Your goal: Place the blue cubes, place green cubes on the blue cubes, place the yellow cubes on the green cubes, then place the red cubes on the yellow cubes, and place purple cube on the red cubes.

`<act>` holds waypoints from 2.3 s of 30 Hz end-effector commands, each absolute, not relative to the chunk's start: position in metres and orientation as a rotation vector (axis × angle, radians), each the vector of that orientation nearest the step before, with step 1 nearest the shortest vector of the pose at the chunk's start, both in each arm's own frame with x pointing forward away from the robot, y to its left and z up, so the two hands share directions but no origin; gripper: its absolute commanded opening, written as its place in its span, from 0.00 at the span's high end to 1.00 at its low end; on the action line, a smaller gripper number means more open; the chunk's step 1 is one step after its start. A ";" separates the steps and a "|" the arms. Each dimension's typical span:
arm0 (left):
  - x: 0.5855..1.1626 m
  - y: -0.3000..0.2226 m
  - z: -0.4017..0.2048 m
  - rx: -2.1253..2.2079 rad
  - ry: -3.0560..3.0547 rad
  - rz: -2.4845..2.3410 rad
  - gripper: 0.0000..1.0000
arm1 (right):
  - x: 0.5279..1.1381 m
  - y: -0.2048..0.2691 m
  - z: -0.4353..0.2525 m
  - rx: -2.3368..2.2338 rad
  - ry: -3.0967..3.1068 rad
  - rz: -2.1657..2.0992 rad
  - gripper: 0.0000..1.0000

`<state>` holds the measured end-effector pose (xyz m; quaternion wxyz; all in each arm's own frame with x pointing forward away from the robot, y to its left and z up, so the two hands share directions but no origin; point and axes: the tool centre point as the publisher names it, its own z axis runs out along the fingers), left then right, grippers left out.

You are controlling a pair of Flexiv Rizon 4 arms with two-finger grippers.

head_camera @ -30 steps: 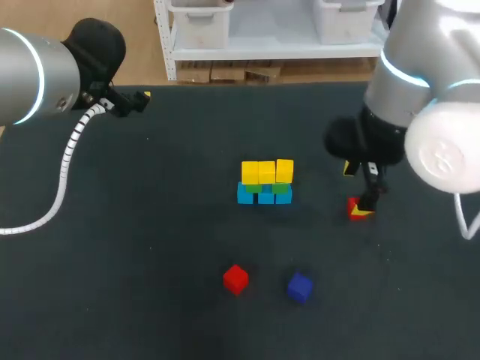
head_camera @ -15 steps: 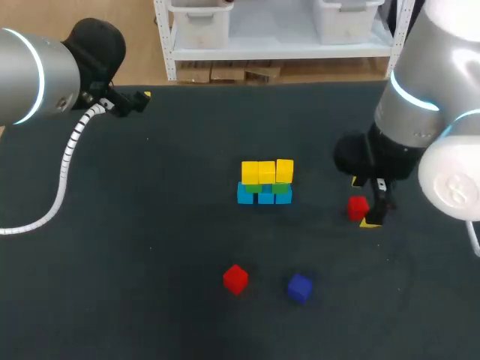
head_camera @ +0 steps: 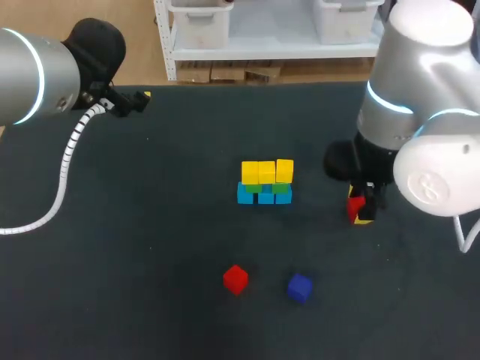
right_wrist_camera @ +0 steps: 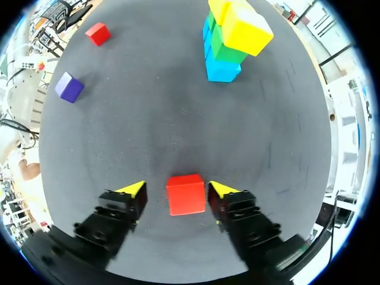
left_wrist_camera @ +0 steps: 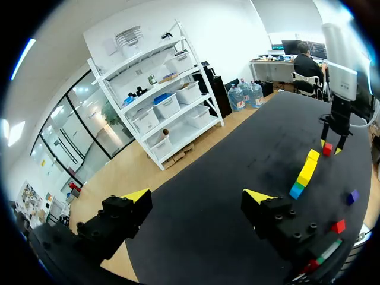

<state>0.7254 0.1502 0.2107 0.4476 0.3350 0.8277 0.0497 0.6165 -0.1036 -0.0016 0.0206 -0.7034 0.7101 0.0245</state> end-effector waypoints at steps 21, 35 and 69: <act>0.727 0.151 0.210 0.833 2.048 0.118 0.00 | 0.633 -0.073 0.094 -2.032 2.242 0.078 1.00; 0.727 0.151 0.210 0.833 2.048 0.118 0.00 | 0.639 0.008 0.119 -2.183 2.094 0.049 1.00; 0.727 0.151 0.210 0.833 2.048 0.118 0.00 | 0.667 0.046 0.096 -2.249 2.112 0.072 1.00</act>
